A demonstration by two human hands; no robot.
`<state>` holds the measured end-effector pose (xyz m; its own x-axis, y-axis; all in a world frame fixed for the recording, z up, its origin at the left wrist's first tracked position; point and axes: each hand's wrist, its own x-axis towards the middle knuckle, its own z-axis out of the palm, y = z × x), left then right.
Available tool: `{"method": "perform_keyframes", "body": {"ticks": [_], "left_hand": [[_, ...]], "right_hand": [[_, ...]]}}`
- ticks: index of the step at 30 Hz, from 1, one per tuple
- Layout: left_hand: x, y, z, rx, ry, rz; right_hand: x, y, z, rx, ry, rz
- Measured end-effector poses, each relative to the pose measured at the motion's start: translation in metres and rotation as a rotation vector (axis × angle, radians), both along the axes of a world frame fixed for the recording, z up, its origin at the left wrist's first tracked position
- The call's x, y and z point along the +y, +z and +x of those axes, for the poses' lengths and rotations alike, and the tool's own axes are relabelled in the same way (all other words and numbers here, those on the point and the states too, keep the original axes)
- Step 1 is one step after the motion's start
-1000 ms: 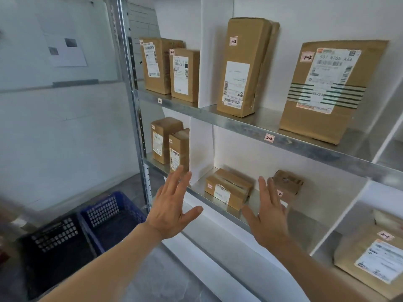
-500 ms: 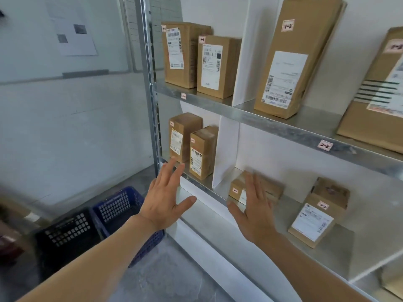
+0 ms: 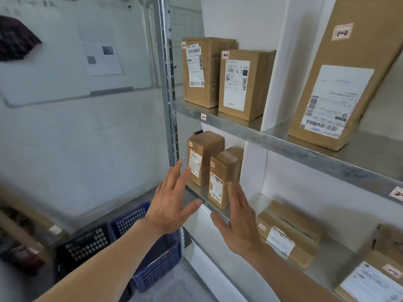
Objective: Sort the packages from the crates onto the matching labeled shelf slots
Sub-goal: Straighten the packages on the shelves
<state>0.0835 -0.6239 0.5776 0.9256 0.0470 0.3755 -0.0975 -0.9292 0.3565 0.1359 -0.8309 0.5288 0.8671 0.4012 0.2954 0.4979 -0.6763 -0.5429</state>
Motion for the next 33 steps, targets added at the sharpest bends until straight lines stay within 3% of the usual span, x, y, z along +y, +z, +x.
{"method": "perform_keyframes", "body": {"ticks": [8, 16, 29, 33], "left_hand": [[0.024, -0.013, 0.053, 0.027, -0.045, -0.02], [0.06, -0.035, 0.126, 0.004, -0.261, -0.04], [0.06, -0.068, 0.191, 0.432, -0.468, -0.436], [0.049, -0.081, 0.206, 0.498, -0.488, -0.443]], "right_hand": [[0.029, -0.006, 0.037, 0.041, -0.038, -0.033], [0.067, -0.008, 0.065, -0.007, -0.231, 0.049], [0.127, -0.018, 0.082, 0.257, -0.627, 0.367], [0.123, -0.031, 0.093, 0.378, -0.693, 0.407]]}}
